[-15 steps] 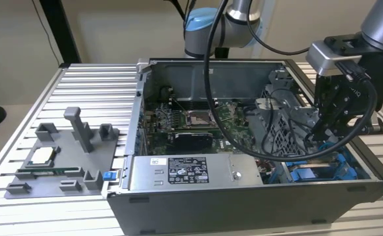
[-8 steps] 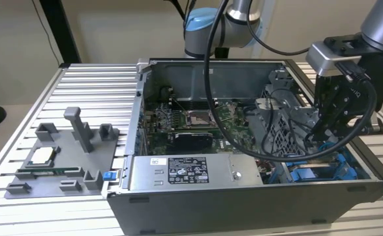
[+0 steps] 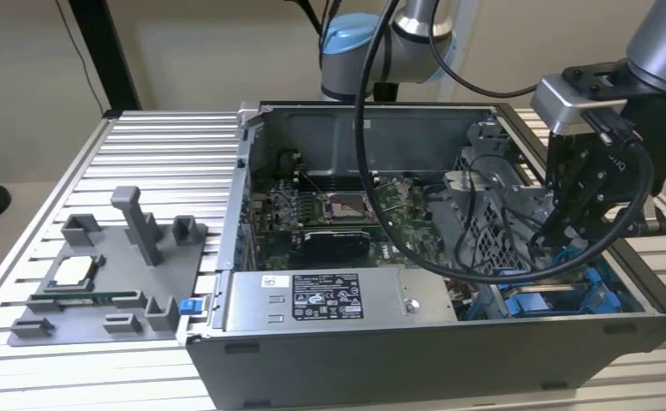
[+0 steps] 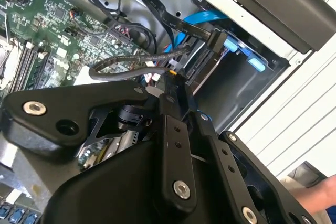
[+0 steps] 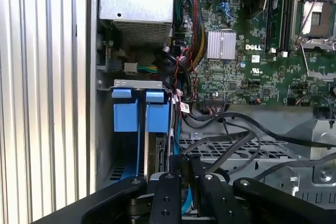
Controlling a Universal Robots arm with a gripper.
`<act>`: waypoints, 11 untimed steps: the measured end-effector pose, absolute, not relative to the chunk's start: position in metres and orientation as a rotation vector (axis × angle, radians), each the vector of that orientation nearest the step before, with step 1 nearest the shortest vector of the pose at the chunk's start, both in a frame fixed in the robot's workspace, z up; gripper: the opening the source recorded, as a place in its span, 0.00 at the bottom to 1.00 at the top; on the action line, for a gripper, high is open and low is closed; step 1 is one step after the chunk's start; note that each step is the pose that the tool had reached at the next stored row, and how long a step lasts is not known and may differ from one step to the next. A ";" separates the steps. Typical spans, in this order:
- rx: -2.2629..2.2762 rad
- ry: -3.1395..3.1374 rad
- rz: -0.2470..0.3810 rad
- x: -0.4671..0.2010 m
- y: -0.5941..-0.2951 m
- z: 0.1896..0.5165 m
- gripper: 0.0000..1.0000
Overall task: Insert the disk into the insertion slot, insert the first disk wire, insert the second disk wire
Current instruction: 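Insert the first disk wire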
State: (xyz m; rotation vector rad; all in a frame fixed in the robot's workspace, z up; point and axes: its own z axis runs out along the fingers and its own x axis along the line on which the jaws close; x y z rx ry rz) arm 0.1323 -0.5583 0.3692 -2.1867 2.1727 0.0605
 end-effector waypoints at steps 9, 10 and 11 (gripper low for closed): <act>-2.187 2.172 0.061 0.133 -0.558 0.367 0.00; -2.187 2.173 0.061 0.134 -0.558 0.367 0.00; -2.187 2.173 0.061 0.135 -0.558 0.366 0.00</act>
